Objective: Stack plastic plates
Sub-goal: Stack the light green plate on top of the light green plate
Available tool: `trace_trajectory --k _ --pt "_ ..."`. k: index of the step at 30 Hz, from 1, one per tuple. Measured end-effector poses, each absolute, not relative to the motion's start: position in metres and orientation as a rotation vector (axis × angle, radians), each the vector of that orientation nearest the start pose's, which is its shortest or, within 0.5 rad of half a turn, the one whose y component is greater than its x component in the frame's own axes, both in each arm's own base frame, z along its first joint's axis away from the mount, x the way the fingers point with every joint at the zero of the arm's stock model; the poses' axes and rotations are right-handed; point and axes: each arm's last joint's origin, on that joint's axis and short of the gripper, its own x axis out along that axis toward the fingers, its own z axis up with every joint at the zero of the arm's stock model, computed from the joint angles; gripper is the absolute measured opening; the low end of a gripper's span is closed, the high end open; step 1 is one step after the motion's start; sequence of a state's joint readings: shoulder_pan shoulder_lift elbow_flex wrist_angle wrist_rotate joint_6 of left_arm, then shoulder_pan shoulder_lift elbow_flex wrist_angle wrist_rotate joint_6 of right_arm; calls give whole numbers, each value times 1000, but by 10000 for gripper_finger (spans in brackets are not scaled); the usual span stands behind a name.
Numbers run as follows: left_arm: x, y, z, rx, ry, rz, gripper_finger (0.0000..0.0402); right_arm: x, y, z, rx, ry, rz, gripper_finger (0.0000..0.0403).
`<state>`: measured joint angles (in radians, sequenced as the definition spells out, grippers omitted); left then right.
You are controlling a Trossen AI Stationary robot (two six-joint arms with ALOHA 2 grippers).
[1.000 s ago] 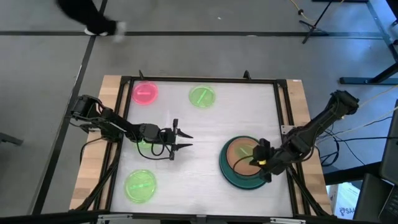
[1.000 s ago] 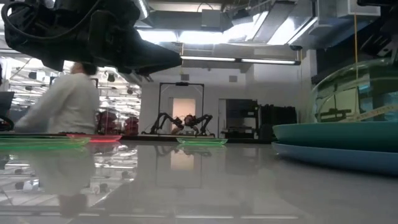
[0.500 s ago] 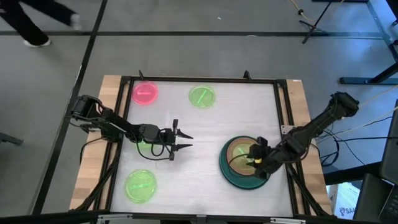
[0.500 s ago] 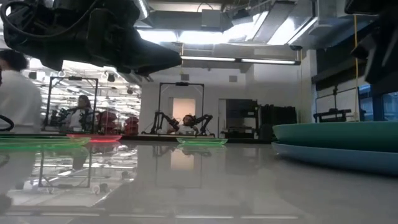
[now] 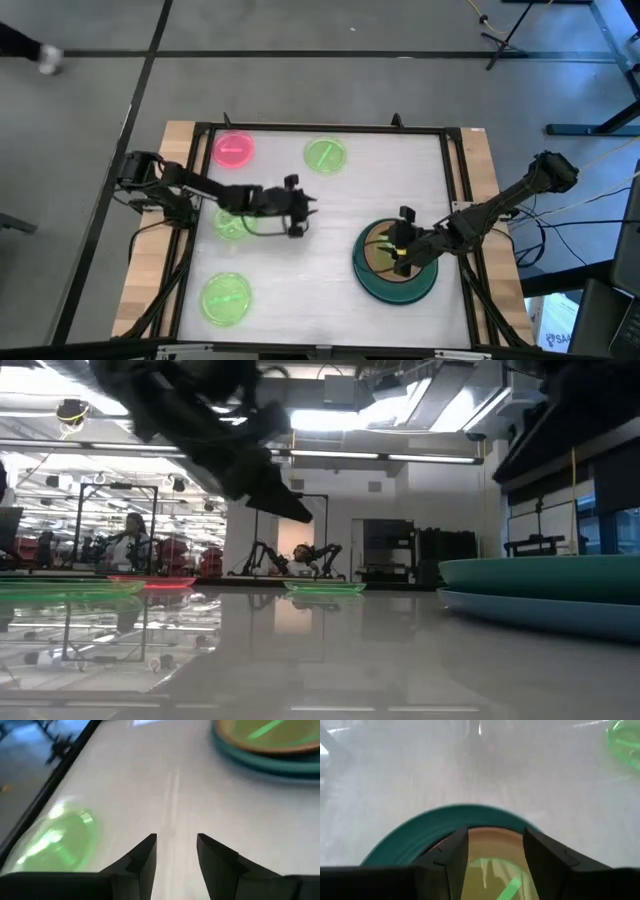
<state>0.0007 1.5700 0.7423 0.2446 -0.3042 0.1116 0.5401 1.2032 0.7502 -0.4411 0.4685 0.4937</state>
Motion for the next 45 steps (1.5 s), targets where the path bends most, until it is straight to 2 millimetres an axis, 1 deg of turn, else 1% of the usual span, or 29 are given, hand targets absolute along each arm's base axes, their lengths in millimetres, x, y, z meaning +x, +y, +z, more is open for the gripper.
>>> trace_trajectory --k 3,7,9,12,15,17,23,28,34,38,41,45 --pt "310 32 180 196 696 322 134 208 109 222 1 750 -134 179" --pt "305 64 173 214 781 340 134 211 110 218 -41 740 -172 179" --pt "304 81 170 202 784 352 134 212 110 215 -64 738 -196 179" --pt "299 102 161 194 828 339 134 215 111 212 -71 739 -205 179" --pt "298 119 152 187 887 307 134 217 112 208 -82 748 -212 179" --pt "300 129 149 206 908 297 134 218 112 206 -90 752 -216 179" --pt "311 153 146 330 945 256 134 220 113 207 -105 727 -220 179" --pt "322 167 137 404 951 163 134 220 112 208 -118 720 -241 179" --pt "329 188 121 345 939 114 134 220 111 208 -140 692 -291 179" --pt "329 199 116 306 930 99 132 220 111 209 -145 688 -300 179" --pt "328 200 114 287 933 94 114 220 110 209 -150 682 -310 179" --pt "328 198 114 287 942 82 67 220 110 209 -176 671 -328 179"
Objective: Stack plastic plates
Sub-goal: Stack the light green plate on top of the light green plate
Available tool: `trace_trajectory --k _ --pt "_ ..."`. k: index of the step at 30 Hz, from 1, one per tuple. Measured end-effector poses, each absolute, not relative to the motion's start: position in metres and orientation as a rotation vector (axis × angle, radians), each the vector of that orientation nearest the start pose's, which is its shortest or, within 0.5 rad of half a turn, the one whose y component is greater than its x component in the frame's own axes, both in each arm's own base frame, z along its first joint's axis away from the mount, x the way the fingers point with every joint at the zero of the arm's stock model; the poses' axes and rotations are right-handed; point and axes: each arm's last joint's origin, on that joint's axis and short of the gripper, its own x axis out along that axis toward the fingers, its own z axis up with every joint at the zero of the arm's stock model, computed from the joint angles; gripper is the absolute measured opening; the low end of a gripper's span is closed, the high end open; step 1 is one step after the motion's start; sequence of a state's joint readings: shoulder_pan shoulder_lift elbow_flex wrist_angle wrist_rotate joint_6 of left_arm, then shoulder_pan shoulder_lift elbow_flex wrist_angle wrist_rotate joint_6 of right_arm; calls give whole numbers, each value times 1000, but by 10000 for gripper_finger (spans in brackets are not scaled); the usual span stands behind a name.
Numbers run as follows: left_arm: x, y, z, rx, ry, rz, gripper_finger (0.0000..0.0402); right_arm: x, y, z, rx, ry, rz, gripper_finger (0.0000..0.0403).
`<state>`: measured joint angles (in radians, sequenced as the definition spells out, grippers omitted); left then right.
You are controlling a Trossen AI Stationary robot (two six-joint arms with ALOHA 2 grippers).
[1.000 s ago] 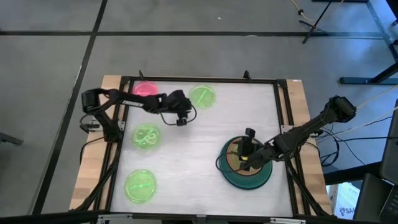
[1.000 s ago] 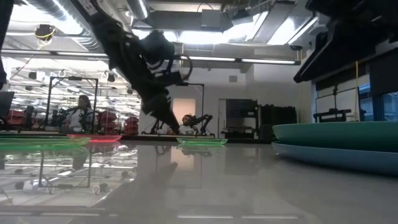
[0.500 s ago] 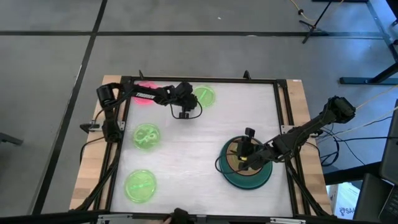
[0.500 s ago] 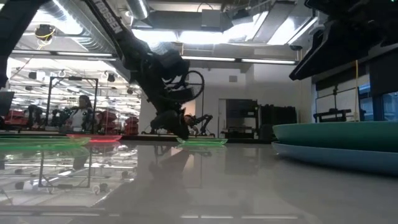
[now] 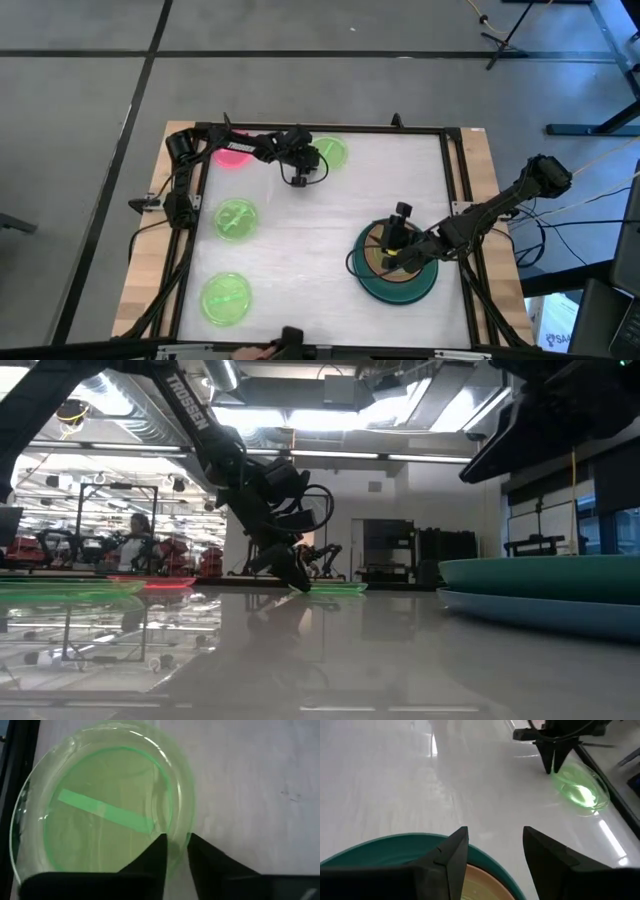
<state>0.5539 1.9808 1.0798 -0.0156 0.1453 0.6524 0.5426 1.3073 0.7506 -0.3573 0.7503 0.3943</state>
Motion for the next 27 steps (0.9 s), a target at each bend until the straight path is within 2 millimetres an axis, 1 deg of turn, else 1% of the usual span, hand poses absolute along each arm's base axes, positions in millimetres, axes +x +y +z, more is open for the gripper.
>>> trace_trajectory --k 3,5,9,14,17,21,24,27 --pt "331 193 114 305 944 73 27 220 110 210 -185 668 -332 179" --pt "334 189 116 331 952 77 8 220 110 210 -185 668 -332 179" --pt "341 173 124 378 962 85 6 220 109 210 -189 664 -340 179" --pt "351 147 143 438 908 54 2 220 108 210 -226 660 -355 179" --pt "356 130 154 482 878 49 3 221 107 210 -219 672 -340 188" --pt "366 101 170 534 802 7 2 223 103 209 -209 698 -314 217" --pt "372 75 171 563 773 -53 2 226 98 208 -187 720 -300 239" --pt "377 48 173 592 742 -117 2 230 92 208 -203 732 -293 249"
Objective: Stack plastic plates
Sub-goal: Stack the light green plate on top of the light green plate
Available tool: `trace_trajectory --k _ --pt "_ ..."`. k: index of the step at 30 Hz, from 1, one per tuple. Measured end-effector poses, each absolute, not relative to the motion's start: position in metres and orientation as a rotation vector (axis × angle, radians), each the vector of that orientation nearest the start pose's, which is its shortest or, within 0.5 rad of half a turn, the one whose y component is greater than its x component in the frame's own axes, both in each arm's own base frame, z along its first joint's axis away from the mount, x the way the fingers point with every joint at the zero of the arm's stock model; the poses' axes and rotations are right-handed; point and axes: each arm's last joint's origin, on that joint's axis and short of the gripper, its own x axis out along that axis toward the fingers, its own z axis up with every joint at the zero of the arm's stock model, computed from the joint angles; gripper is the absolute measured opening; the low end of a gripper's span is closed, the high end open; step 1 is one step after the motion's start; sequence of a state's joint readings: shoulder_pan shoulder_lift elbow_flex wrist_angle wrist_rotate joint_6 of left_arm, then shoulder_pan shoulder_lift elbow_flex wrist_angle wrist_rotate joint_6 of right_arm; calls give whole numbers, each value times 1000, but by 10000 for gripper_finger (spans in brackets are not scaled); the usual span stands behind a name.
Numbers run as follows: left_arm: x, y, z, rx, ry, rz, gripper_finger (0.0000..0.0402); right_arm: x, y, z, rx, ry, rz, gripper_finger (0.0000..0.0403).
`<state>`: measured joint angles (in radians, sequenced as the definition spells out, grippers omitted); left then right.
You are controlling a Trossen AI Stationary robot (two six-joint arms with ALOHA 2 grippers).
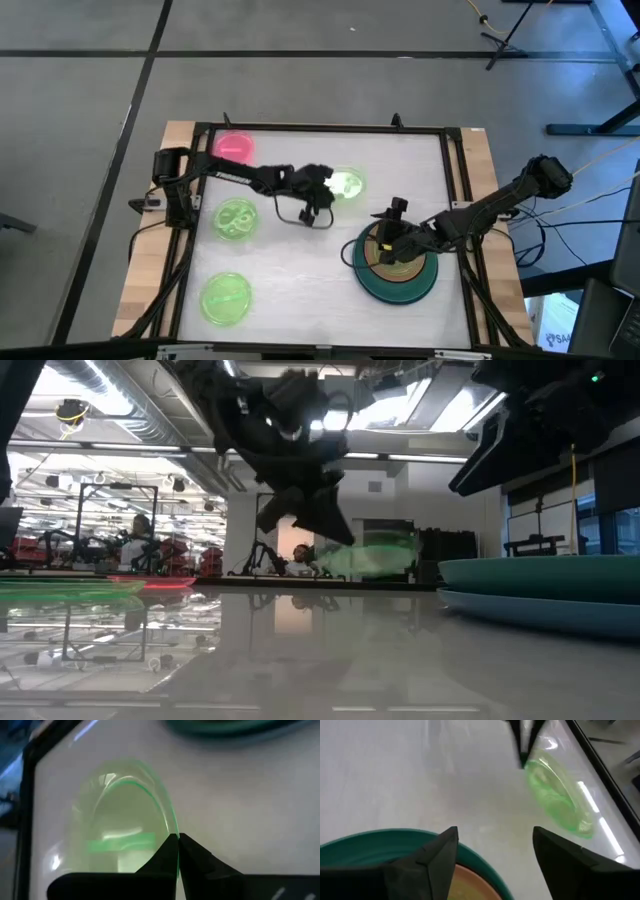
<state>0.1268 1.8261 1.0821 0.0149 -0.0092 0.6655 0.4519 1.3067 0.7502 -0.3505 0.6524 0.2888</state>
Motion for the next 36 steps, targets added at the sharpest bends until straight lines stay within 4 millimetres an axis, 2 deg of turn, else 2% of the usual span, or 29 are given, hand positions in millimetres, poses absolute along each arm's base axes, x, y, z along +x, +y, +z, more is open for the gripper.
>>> trace_trajectory --k 7,12,22,33,36 --pt "383 -8 177 651 641 -237 1 238 81 210 -229 749 -220 227" --pt "383 -31 179 675 609 -275 1 241 83 210 -201 757 -83 186" --pt "382 -56 182 708 568 -271 1 240 87 210 -152 784 33 88" --pt "383 -67 185 715 523 -263 1 237 93 208 -166 802 104 11" --pt "383 -68 185 686 521 -259 2 235 98 209 -212 791 112 5"
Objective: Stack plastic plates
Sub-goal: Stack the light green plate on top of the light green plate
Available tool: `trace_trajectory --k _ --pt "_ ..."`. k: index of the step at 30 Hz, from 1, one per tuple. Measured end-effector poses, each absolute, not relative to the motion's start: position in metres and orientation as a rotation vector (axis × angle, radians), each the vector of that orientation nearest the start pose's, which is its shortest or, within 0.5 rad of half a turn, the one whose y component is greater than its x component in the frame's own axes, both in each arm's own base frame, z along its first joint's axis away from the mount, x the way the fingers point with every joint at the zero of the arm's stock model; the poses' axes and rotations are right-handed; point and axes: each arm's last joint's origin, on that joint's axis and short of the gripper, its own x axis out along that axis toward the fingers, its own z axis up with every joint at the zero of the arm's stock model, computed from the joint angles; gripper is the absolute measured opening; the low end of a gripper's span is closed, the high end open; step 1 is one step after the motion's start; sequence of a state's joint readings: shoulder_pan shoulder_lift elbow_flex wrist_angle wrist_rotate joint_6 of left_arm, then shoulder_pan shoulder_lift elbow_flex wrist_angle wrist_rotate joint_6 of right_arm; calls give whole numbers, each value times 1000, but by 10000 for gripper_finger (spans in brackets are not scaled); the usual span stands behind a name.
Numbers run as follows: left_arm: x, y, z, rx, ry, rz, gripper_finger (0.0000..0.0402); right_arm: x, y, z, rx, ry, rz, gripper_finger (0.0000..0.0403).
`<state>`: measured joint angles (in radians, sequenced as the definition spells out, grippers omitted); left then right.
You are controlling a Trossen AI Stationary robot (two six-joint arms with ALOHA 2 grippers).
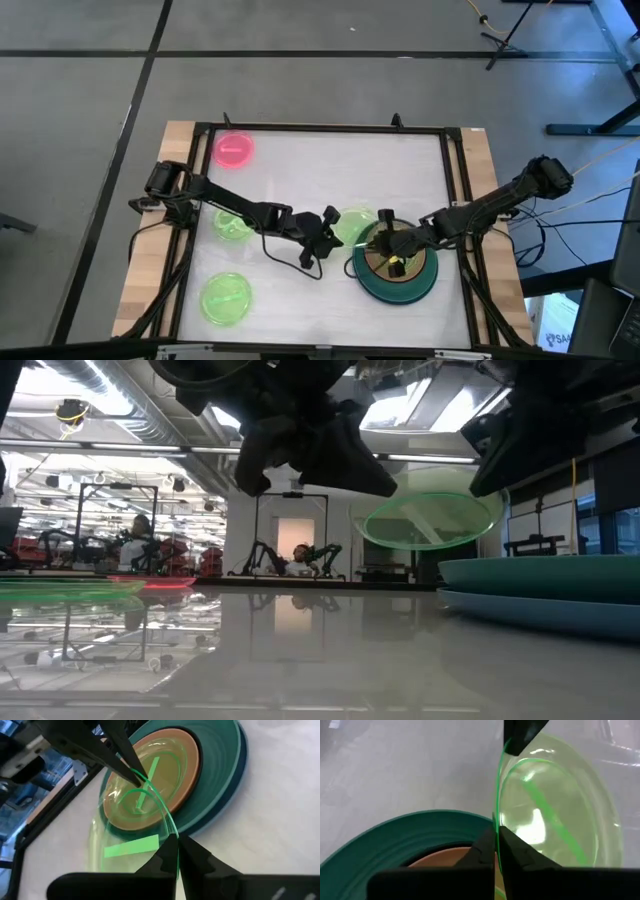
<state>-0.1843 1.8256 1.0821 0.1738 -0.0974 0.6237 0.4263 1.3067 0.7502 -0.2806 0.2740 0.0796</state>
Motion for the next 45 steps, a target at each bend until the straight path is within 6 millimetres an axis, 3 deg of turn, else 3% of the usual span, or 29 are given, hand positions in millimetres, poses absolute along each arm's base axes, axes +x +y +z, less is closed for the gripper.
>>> trace_trajectory --k 11,19,23,28,32,41,45 --pt "378 -81 185 555 557 -265 105 221 123 211 -196 829 145 2" --pt "349 -109 203 510 662 -232 132 200 149 242 -76 964 131 1" --pt "334 -118 212 467 717 -213 130 189 155 234 32 1019 83 5" --pt "325 -124 205 456 802 -182 130 178 152 213 76 1076 8 13" --pt "323 -123 203 417 840 -158 130 177 149 205 107 1075 -30 40" --pt "314 -120 196 390 956 -141 131 178 151 207 136 1070 -18 160" --pt "302 -115 190 349 980 -112 131 184 153 213 57 944 -35 187"
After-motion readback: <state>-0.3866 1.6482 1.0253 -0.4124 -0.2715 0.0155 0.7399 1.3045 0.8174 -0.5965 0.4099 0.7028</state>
